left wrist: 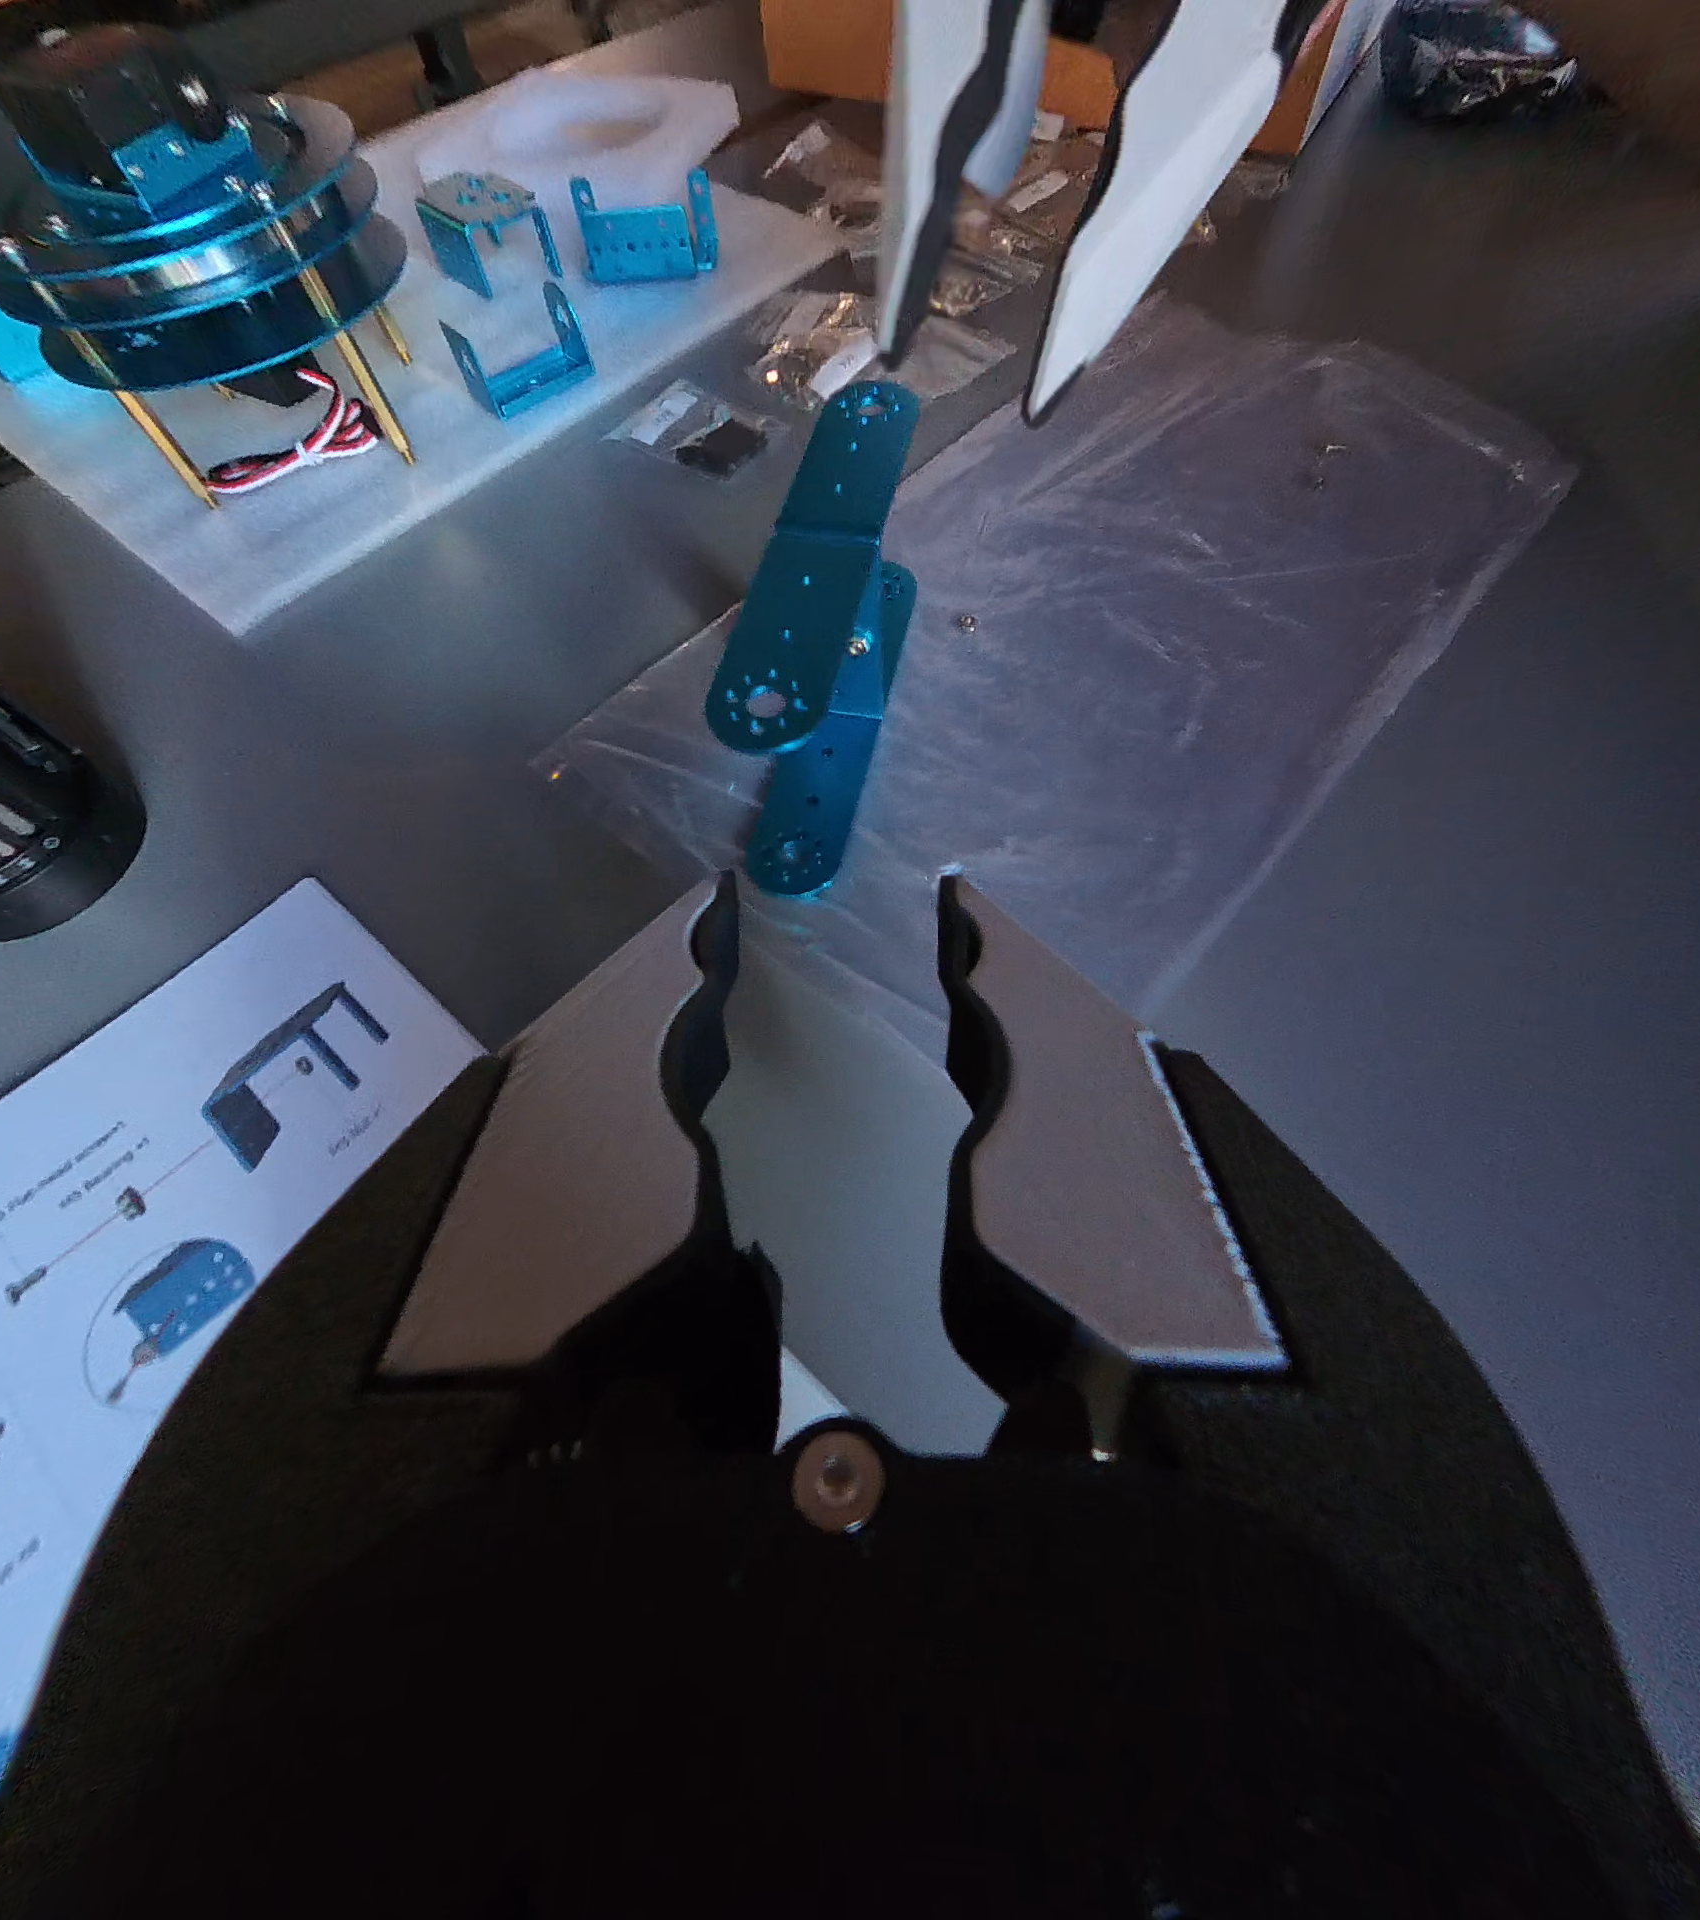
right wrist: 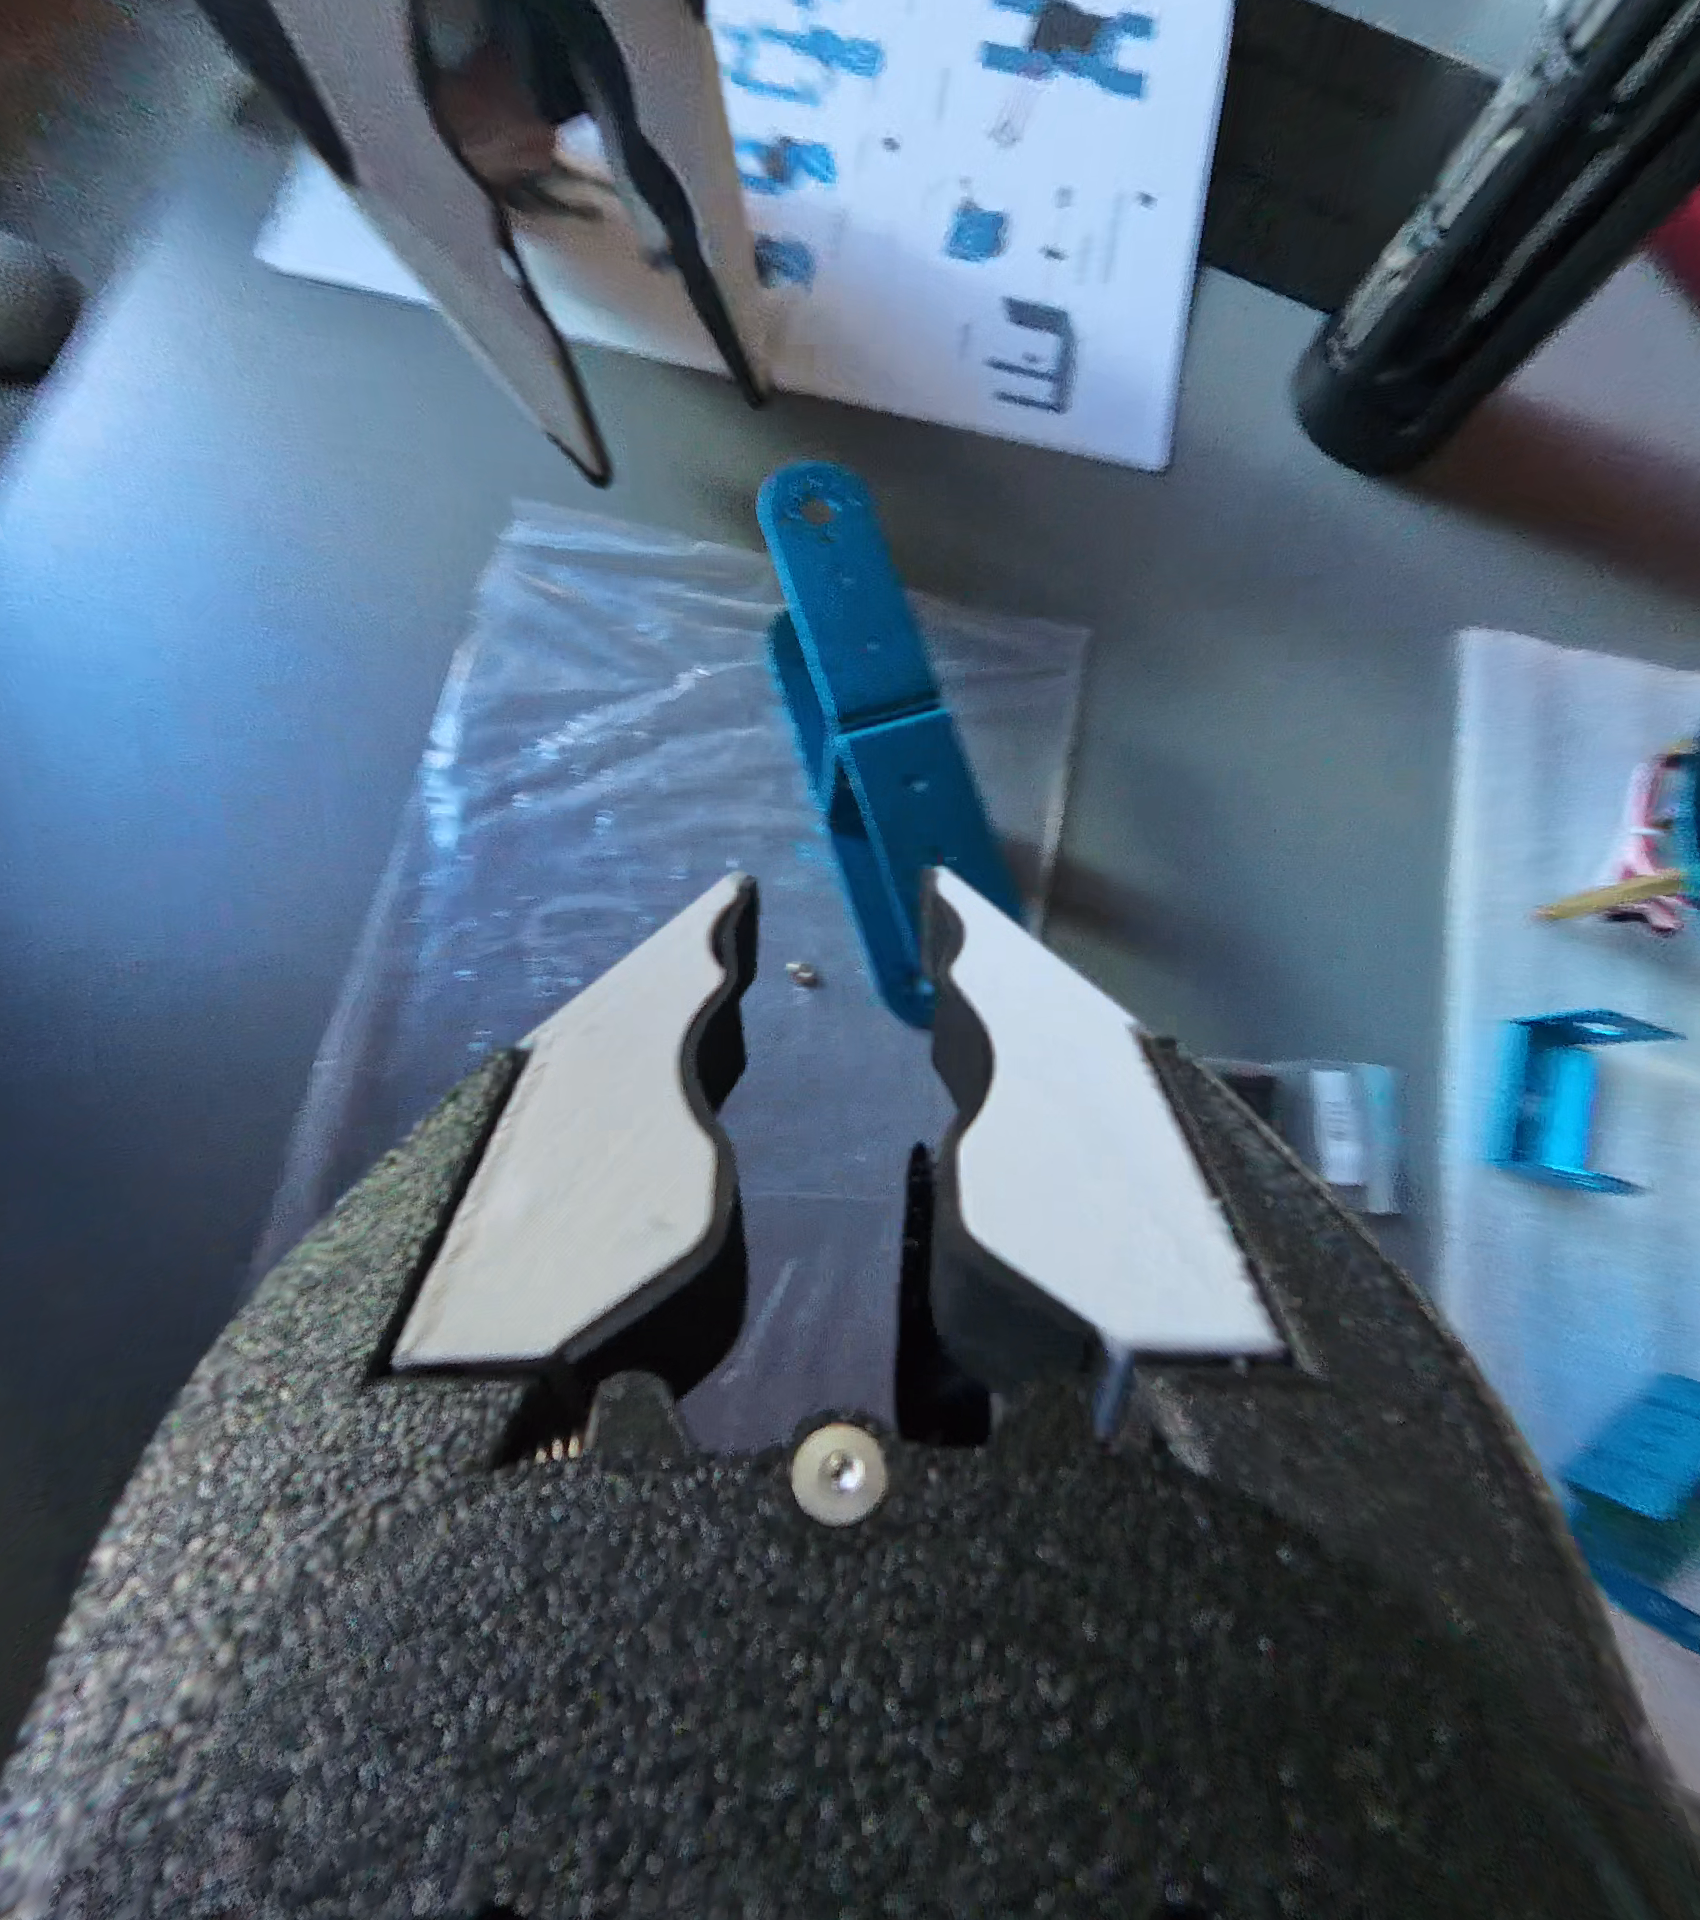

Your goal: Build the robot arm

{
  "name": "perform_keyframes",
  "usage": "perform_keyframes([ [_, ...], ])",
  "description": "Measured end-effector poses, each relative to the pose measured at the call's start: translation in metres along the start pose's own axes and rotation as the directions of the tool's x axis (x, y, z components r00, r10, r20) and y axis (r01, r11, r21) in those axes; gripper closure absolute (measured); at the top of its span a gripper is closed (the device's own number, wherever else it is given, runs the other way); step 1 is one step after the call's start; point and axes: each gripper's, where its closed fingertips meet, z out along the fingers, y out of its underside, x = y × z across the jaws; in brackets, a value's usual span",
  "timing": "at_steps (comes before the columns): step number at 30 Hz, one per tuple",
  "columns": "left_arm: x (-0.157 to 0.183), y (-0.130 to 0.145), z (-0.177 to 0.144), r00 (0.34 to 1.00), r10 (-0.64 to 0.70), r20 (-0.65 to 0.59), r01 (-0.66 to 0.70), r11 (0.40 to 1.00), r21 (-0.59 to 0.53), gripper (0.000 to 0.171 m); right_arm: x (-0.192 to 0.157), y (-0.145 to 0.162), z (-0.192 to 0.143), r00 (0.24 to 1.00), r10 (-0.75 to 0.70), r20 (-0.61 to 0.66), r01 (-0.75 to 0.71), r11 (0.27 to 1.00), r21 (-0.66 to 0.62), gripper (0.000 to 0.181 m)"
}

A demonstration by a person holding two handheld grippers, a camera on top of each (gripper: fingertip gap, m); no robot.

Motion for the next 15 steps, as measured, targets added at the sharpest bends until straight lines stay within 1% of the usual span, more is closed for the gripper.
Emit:
perform_keyframes([
  [2,-0.004,-0.006,0.008,1.000,-0.014,-0.026,0.014,1.000,-0.008,0.133,0.011,0.008,0.008,0.998,-0.048,-0.042,0.042,0.991,-0.125,0.136],
  [3,-0.009,-0.010,0.011,1.000,-0.015,-0.018,0.015,1.000,0.000,0.132,0.019,0.012,0.010,0.995,-0.070,-0.074,0.057,0.984,-0.168,0.132],
  [4,-0.011,-0.014,0.013,1.000,-0.009,-0.021,0.009,1.000,0.011,0.130,0.025,0.013,0.009,0.992,-0.087,-0.093,0.068,0.979,-0.192,0.132],
  [7,-0.008,-0.023,0.021,0.998,0.018,-0.055,-0.016,0.999,0.041,0.126,0.030,0.010,0.005,0.987,-0.106,-0.120,0.086,0.983,-0.160,0.134],
  [9,-0.005,-0.027,0.027,0.996,0.027,-0.085,-0.023,0.999,0.044,0.126,0.035,0.011,0.007,0.977,-0.128,-0.168,0.104,0.984,-0.144,0.140],
  [10,-0.006,-0.028,0.030,0.995,0.032,-0.090,-0.029,0.999,0.039,0.126,0.035,0.012,0.008,0.977,-0.130,-0.171,0.107,0.985,-0.138,0.142],
  [11,-0.008,-0.029,0.033,0.995,0.043,-0.088,-0.040,0.999,0.031,0.127,0.036,0.011,0.010,0.975,-0.131,-0.179,0.109,0.985,-0.132,0.144],
  [13,-0.016,-0.030,0.037,0.996,0.068,-0.061,-0.066,0.998,0.024,0.135,0.037,0.011,0.011,0.976,-0.132,-0.174,0.111,0.986,-0.126,0.149],
  [15,-0.020,-0.028,0.039,0.995,0.086,-0.051,-0.086,0.996,0.001,0.138,0.036,0.012,0.013,0.979,-0.126,-0.160,0.107,0.987,-0.119,0.149],
])
